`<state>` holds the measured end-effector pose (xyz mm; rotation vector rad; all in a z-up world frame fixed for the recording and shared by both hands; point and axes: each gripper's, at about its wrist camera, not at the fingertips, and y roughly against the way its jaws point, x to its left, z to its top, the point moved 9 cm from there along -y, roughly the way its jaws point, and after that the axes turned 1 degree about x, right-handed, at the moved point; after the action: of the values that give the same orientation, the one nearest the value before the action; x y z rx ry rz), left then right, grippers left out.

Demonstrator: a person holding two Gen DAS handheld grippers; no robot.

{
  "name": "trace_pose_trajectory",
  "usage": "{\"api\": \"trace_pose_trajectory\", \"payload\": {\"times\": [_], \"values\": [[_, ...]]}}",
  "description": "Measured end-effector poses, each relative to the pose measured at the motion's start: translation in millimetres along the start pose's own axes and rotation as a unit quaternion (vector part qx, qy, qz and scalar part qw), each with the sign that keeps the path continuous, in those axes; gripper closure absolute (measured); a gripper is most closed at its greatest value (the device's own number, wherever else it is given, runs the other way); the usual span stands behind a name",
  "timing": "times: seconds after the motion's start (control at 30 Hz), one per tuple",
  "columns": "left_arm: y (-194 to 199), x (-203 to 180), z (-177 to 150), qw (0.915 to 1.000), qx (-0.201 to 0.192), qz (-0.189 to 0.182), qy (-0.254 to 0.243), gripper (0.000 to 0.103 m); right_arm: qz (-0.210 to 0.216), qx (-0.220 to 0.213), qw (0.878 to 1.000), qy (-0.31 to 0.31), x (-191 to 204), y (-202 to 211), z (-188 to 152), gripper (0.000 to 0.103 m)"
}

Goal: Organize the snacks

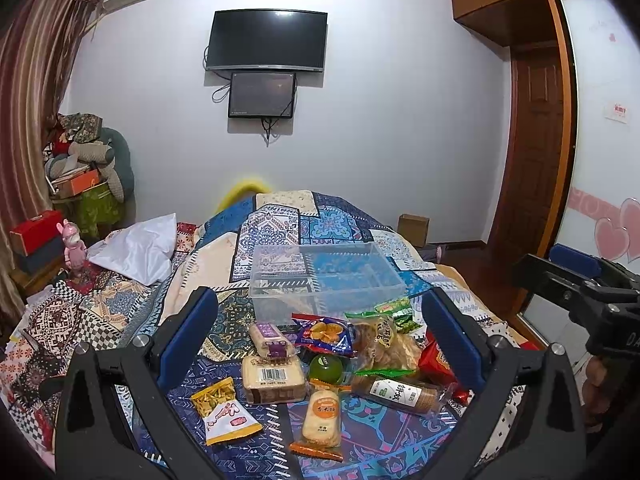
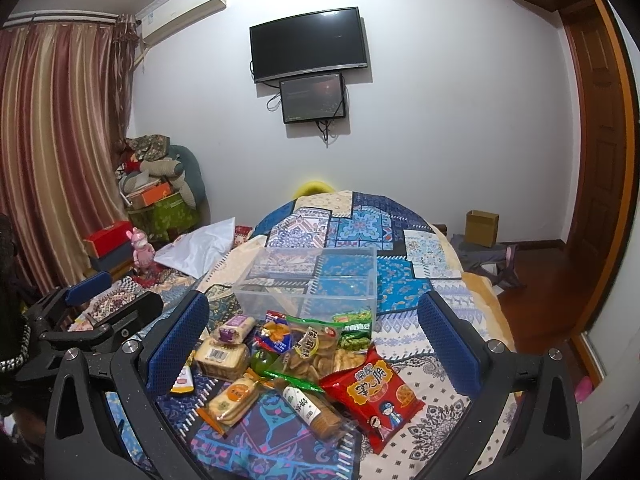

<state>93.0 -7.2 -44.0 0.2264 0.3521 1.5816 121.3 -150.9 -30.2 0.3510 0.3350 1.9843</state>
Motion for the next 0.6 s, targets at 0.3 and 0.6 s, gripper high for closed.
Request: {"api": "trace_pose_trajectory", "payload": {"times": [0.3, 0.6], "values": [[5.3, -1.2, 5.1, 0.9999, -0.012, 0.0, 0.002, 0.0, 0.001, -0.004, 1.0, 0.0, -0.3, 2.5, 1.9, 0.0], [8.2, 3.7, 8.9, 0.9998, -0.021, 0.004, 0.004, 0.0, 0.002, -0.005, 1.0, 0.002, -0.8, 1.8, 0.7, 0.0]]}}
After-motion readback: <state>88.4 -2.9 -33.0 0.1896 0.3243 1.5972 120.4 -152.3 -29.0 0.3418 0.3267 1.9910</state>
